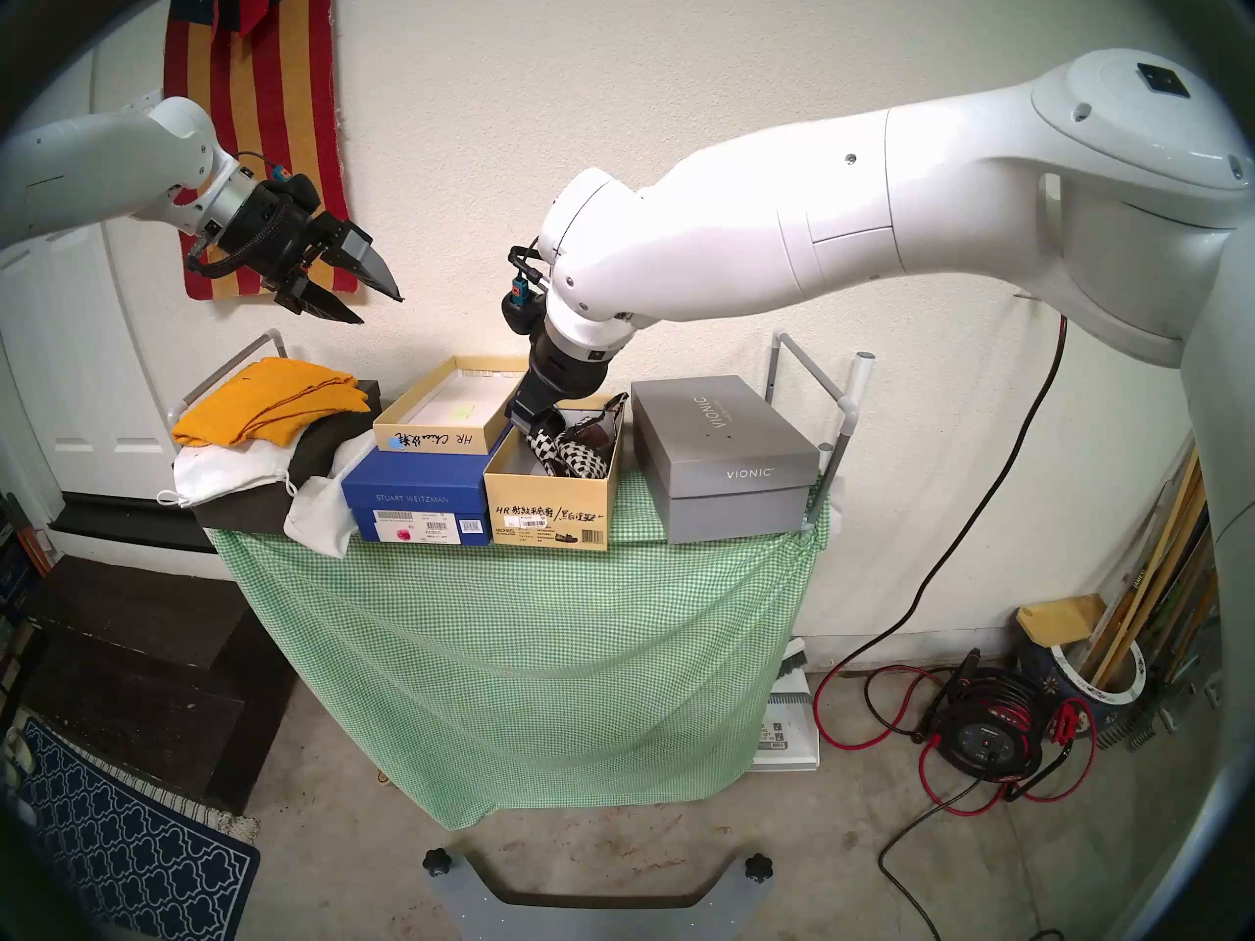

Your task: Take shoe out of the box

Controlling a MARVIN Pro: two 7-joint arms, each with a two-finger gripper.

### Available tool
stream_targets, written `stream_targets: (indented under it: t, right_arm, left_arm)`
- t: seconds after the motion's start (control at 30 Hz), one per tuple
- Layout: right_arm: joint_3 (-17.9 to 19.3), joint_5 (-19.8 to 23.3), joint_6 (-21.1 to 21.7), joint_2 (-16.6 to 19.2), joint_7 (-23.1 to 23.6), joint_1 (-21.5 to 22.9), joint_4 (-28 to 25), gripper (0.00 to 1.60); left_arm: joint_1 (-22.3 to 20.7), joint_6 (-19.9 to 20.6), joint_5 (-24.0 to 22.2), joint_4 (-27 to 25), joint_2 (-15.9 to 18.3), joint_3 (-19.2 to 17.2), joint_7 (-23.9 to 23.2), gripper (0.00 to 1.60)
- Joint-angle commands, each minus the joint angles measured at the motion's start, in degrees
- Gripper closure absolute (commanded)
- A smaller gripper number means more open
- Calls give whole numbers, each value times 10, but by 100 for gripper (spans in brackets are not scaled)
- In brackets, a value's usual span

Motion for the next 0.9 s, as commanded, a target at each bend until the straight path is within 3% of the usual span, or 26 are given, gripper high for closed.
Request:
stream_targets:
  t: [0.0,0.1,0.33,0.47,0.53,0.57,0.63,0.87]
  right_arm:
    - [-12,-8,35,-29,20,1,36,0]
    - [-26,-16,72,-68,23,-5,74,0]
    - [-22,-49,149,-111,24,-43,140,0]
    - [-43,-39,185,-143,34,-52,183,0]
    - [-44,-39,189,-147,30,-58,191,0]
    - [-65,-29,189,-176,48,-62,232,0]
    - [-63,-28,189,-171,40,-59,222,0]
    - [-93,-19,189,-206,55,-23,287,0]
  left_arm:
    - [0,0,0,0,0,0,0,0]
    - [0,0,0,0,0,0,0,0]
    - [0,0,0,0,0,0,0,0]
    - [0,0,0,0,0,0,0,0]
    - [0,0,0,0,0,0,0,0]
    - [0,0,0,0,0,0,0,0]
    - [0,0,0,0,0,0,0,0]
    - [0,0,0,0,0,0,0,0]
